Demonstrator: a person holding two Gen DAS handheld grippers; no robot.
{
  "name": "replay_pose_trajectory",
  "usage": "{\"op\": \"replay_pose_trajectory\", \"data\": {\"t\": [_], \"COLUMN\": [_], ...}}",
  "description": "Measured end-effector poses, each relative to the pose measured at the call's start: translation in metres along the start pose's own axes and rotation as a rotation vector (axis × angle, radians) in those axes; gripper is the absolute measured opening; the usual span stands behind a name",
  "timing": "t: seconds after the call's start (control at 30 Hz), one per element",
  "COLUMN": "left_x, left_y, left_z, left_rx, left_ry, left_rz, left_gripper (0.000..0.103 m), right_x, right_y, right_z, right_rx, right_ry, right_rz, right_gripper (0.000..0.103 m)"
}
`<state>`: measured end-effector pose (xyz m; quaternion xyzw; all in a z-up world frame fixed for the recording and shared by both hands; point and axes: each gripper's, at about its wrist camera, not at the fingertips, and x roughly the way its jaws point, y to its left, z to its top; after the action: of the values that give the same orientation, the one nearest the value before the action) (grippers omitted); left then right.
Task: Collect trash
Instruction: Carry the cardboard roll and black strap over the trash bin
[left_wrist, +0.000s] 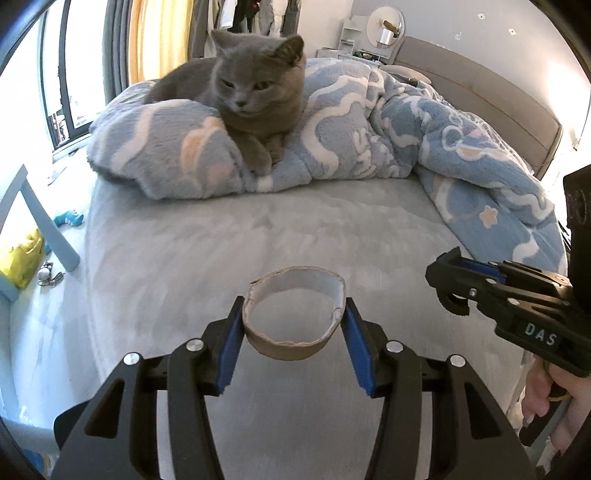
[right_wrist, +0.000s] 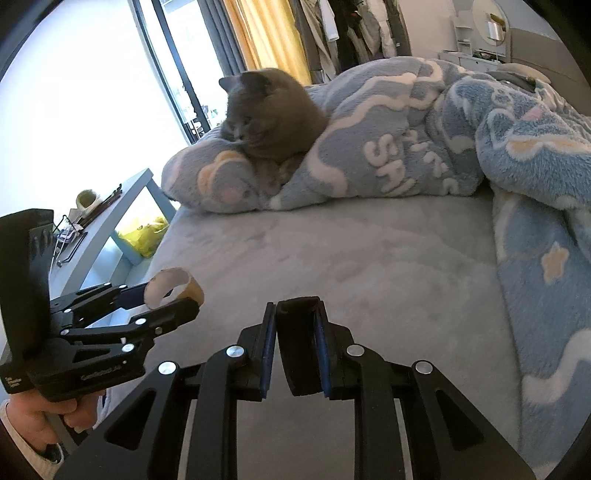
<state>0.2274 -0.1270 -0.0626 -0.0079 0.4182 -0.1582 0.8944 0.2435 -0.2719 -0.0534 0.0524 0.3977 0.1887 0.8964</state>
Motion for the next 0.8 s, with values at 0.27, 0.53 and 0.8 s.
{"op": "replay_pose_trajectory", "data": {"t": [0.27, 0.53, 0.8], "left_x": [-0.042, -0.073, -0.087], "left_y": [0.013, 0.032, 0.062], "left_z": [-0.034, -0.065, -0.093], "left_rx": [-0.022, -0.027, -0.026], "left_ry": [-0.006, -0.001, 0.033], "left_rz": [0.023, 0.067, 0.104], "left_gripper": [0.054, 0.054, 0.054], "right_x": [-0.017, -0.026, -0.02], "right_y": [0.041, 0.087, 0.128], "right_z": [-0.021, -0.034, -0.04], "right_rx": [-0.027, -0.06, -0.09], "right_ry": [-0.01, -0.017, 0.005], "right_rz": [0.026, 0.073, 0.113], "right_gripper": [0.02, 0.02, 0.02]}}
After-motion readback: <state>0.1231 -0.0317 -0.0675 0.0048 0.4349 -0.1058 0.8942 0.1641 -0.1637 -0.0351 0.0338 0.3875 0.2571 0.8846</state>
